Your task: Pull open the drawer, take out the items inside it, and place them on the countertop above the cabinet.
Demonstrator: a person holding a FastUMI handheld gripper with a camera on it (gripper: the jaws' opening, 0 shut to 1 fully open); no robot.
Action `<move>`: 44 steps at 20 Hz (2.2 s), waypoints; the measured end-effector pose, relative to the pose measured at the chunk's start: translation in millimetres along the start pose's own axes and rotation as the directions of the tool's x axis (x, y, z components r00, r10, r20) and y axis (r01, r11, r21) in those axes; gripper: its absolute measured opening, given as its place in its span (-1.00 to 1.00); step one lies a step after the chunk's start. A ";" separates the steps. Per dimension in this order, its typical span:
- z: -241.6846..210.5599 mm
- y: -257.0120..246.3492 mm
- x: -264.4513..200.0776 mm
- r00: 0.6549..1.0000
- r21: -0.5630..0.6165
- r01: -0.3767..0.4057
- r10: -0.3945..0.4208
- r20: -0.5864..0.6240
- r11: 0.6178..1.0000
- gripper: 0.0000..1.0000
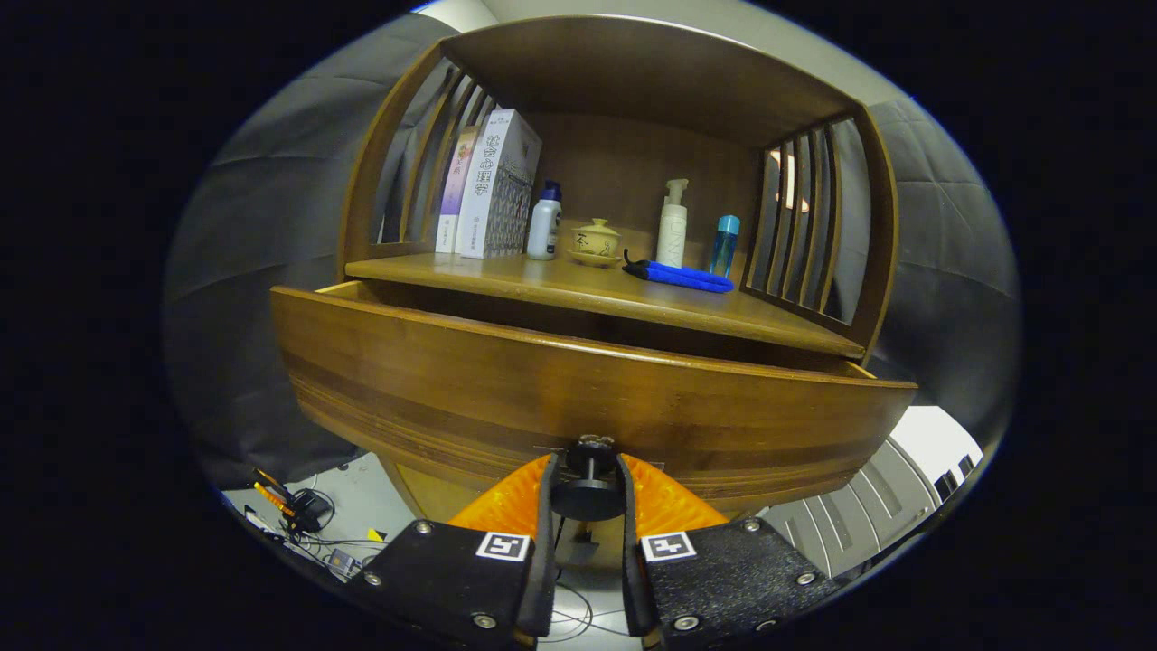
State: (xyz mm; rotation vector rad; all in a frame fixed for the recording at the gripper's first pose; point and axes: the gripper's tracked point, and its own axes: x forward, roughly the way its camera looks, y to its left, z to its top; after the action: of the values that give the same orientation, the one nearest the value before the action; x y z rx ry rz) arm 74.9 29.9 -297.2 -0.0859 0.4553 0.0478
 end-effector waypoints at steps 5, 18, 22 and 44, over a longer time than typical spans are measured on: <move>-11.6 3.0 -32.2 1.000 -0.023 -0.001 0.000 -0.009 1.000 -0.38; -52.4 16.7 -105.0 0.997 -0.004 -0.067 0.067 -0.044 0.998 -0.38; -54.6 14.3 -117.1 0.987 0.035 -0.134 0.137 -0.081 0.990 -0.05; 119.2 -22.6 -13.6 0.991 0.199 -0.043 0.068 -0.119 0.979 0.94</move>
State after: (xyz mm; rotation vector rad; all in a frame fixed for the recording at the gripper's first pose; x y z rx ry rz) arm 116.3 18.3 -183.0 0.1191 0.5854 0.0525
